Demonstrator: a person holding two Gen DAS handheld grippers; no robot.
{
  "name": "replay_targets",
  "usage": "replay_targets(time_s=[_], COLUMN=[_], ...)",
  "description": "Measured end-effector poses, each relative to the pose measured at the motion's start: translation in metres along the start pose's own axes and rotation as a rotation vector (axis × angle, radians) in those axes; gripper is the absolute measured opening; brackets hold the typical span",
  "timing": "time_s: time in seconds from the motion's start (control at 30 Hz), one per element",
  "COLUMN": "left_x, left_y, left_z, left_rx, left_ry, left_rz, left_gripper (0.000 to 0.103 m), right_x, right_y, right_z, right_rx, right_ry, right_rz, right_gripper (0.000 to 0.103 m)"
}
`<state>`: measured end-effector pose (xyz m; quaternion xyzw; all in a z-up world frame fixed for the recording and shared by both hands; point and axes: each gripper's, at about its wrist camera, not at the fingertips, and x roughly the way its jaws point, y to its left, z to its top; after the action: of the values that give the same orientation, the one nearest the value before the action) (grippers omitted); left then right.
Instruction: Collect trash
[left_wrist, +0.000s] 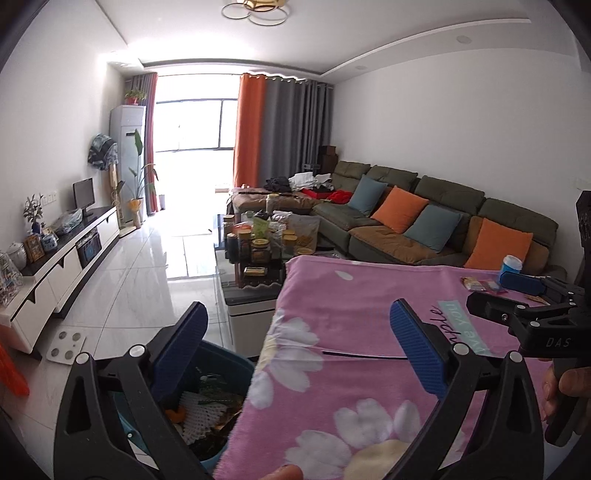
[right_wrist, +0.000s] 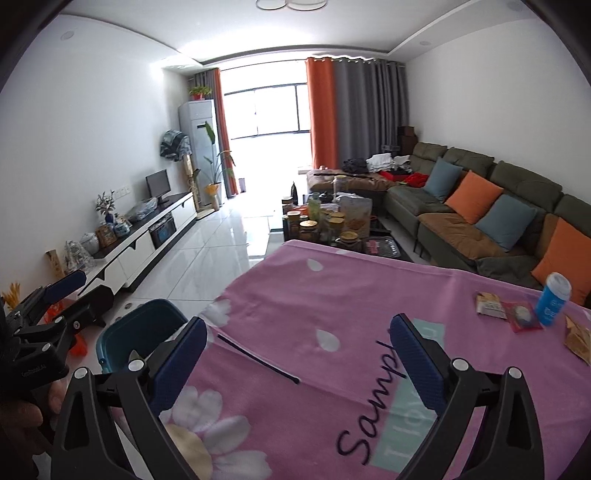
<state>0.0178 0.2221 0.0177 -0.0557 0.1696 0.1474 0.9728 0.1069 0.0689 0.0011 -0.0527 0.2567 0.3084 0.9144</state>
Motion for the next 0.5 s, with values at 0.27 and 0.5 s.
replay_targets(time_s=[0.27, 0.5], left_x=[-0.017, -0.024], left_y=[-0.068, -0.105], left_z=[-0.007, -0.019], left_rx=[0.044, 0.077], left_ry=[-0.017, -0.007], left_rz=[-0.111, -0.155], left_gripper=[0.097, 0.097], right_x=[-0.065, -0.100], right_y=[-0.054, -0.082], right_z=[-0.035, -0.072], right_rx=[0.097, 0.154], right_ry=[-0.079, -0.104], right_rz=[-0.169, -0.283], right_gripper=[0.096, 0.096])
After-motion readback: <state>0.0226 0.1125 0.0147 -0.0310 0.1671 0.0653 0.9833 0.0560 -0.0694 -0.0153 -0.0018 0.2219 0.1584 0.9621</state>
